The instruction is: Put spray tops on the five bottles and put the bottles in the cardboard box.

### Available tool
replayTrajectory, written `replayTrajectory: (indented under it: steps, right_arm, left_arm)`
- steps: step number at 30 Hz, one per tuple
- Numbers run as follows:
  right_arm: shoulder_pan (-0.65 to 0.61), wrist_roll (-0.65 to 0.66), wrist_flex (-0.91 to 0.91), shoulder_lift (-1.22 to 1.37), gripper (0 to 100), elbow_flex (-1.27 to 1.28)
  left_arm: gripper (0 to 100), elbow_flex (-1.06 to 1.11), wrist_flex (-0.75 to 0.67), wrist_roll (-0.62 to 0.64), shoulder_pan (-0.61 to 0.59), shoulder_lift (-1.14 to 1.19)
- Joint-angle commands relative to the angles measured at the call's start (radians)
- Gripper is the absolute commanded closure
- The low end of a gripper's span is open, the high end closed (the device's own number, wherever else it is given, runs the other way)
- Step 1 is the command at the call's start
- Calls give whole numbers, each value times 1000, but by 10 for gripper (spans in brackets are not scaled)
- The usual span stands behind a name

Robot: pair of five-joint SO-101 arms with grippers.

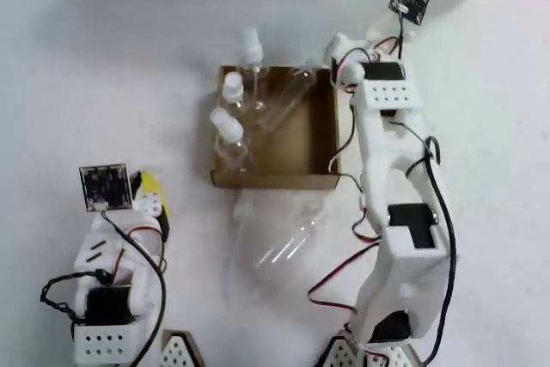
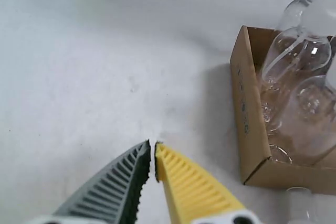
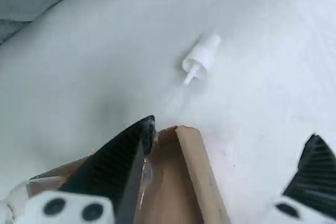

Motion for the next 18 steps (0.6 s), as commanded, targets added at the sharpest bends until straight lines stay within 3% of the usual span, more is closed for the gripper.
replayTrajectory:
  steps: [1, 10, 18]
  right_arm:
    - [21, -32, 13, 18, 625, -100]
    - [15, -192, 15, 232, 626, -318]
    - [15, -215, 21, 530, 626, -646]
  left_arm:
    - [978, 0, 5, -11, -1, -10]
    - [978, 0, 5, -11, -1, -10]
    - [978, 0, 5, -11, -1, -10]
